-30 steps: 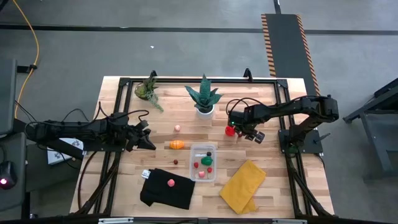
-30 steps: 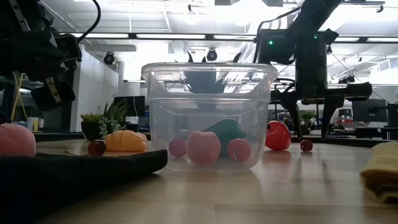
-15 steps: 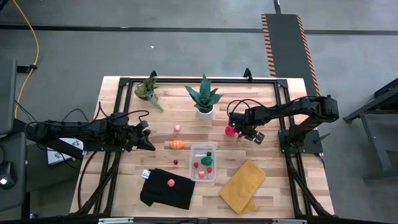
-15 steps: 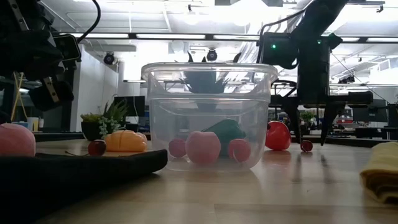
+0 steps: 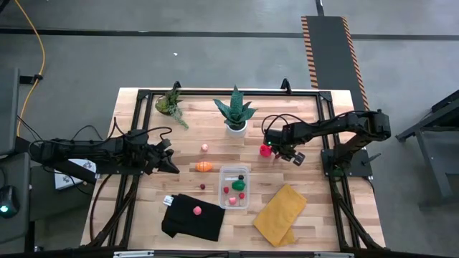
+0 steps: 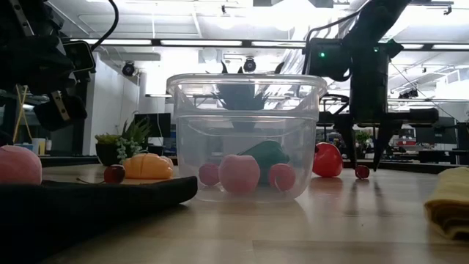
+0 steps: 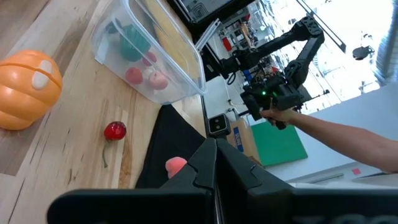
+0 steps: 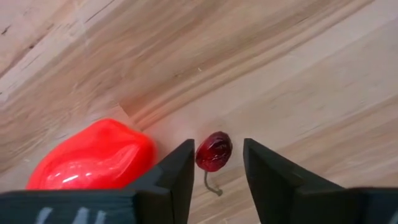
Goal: Pick and placing Produce into tupperware
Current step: Put the top cherry into the transparent container
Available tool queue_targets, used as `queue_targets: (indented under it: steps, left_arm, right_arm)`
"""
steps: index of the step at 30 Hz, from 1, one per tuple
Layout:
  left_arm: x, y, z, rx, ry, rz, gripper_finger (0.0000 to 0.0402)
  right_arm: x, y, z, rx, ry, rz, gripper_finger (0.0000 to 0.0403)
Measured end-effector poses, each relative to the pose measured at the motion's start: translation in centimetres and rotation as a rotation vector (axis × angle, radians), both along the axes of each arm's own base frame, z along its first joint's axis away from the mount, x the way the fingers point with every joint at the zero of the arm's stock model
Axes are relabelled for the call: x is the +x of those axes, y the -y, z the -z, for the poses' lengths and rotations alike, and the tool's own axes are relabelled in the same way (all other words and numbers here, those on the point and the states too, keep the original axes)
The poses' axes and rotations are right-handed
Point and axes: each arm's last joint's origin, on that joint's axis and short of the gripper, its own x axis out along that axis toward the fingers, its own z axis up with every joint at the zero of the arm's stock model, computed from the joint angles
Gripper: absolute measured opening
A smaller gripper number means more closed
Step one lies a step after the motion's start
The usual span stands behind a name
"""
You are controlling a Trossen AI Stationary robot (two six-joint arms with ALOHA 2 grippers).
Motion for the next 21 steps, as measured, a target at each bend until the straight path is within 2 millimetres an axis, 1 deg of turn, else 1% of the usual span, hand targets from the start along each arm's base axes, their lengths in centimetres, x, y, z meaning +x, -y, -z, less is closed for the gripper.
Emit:
queue_targets:
  steps: [12, 21]
  left_arm:
    - [0.00, 0.00, 0.00, -0.004, -0.002, -0.001, 0.0001]
    - [0.00, 0.00, 0.00, -0.004, -0.002, -0.001, 0.0001]
  right_arm:
    - [0.09, 0.08, -0.02, -0.001, 0.011, 0.005, 0.0122]
    - [0.09, 0.96, -0.03, -0.004, 0.026, 0.000, 0.0122]
